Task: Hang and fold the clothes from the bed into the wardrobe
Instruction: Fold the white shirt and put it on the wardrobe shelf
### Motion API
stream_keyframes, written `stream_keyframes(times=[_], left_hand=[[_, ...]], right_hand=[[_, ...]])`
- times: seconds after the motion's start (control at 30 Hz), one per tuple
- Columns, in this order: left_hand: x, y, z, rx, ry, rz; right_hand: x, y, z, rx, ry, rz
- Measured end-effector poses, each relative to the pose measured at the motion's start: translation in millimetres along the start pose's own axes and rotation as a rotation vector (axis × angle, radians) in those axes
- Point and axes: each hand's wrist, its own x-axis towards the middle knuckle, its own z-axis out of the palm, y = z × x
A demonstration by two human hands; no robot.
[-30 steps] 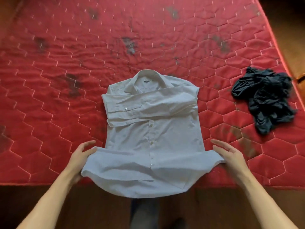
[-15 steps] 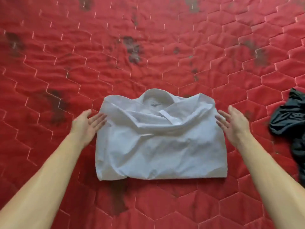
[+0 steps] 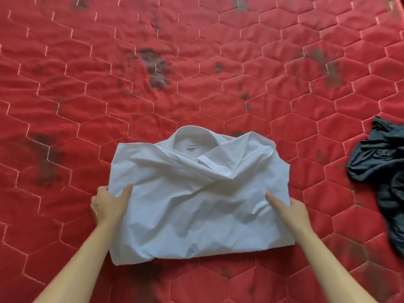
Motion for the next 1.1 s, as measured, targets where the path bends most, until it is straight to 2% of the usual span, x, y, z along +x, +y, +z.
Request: stream_keyframes(times=[0.17,0.23,0.33,0.47,0.6,0.7,0.87,0.93,1.03,1.1], left_hand=[[-19,-12,1,0.017,0.009,-0.068],[-21,-19,1,0.004,-0.049,-0.11],[-26,-29,-5,-0.004,-0.176,-0.083],[-47,-35,-20,-0.177,-0.286,-0.051],[-64,-41,-28,-0.248,-0.354,-0.044],[-74,-46,-31,-0.289,-0.381,-0.048],[-71,-53,-30,-0.398,-0.382,-0.164],[-69,-53,-31,-0.588,-0.442,-0.198],[-74,-45,-36,-0.867,-0.542,-0.196],[-70,-46,-41,-0.934,-0.579,-0.18]], right_hand=[[-2,6,-6,0.02,-0.014,-0.021],[-5,10,-8,0.007,-0.031,-0.014],[-18,14,-13,0.048,-0.055,-0.014],[-54,2,-26,0.101,-0.069,-0.058],[-105,-35,-22,0.184,-0.073,-0.15],[-153,-77,9,0.151,-0.085,-0.325],[-213,-119,94,0.036,-0.329,-0.556],[-225,-122,130,-0.03,-0.46,-0.63],[-224,-107,170,-0.254,-0.689,-0.616],[-211,-88,178,-0.353,-0.661,-0.587]])
